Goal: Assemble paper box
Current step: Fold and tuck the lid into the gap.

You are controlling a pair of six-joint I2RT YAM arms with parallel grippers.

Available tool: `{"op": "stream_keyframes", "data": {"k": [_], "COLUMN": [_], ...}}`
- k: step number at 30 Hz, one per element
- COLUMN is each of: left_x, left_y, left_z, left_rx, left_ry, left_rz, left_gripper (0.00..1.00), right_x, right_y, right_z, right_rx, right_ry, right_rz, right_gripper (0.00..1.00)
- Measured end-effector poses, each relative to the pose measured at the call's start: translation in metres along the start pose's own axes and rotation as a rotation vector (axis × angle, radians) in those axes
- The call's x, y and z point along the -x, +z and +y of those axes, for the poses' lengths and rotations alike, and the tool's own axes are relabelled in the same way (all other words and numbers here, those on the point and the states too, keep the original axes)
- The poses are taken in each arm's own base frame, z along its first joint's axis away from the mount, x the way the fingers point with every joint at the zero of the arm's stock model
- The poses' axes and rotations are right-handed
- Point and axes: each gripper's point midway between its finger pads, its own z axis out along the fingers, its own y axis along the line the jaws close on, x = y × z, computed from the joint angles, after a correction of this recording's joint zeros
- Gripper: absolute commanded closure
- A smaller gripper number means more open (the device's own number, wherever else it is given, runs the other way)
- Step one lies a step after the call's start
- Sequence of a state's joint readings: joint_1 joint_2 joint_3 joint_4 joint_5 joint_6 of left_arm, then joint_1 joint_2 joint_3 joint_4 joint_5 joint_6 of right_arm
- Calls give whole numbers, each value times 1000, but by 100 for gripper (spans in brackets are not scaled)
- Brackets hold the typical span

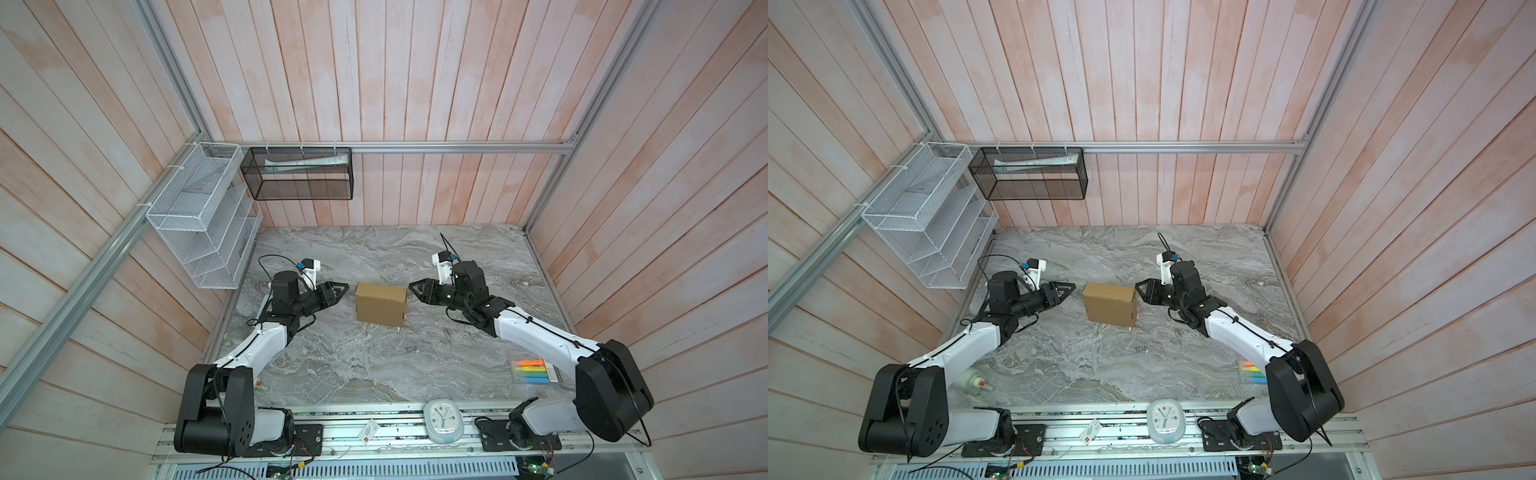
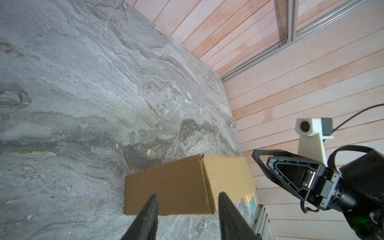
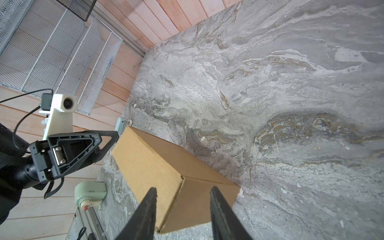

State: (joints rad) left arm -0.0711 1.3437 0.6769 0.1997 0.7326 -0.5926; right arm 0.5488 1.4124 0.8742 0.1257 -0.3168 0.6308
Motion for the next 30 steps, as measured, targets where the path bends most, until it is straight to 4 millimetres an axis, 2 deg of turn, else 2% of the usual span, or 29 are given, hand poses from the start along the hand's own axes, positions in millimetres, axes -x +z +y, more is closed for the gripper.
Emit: {"op": "stream_keyframes", "data": {"k": [5, 13, 23, 30], "left_x": [15, 21, 19, 6], "left_y": [-9, -11, -7, 3], "left_z": [-2, -15, -21, -23], "left_rx": [-5, -43, -65, -70], "left_ry": [32, 81, 106, 117], "left_rz": [-14, 20, 71, 127], "left_gripper": [51, 51, 51, 51], "right_x": [-1, -1, -11, -23], "right_y": [-4, -8, -8, -1], "right_z": [1, 4, 2, 6], "right_rx": [-3, 6, -2, 3], "right_ry": [-1, 3, 31, 37], "right_rz": [7, 10, 50, 84], "right_gripper": [55, 55, 57, 59]}}
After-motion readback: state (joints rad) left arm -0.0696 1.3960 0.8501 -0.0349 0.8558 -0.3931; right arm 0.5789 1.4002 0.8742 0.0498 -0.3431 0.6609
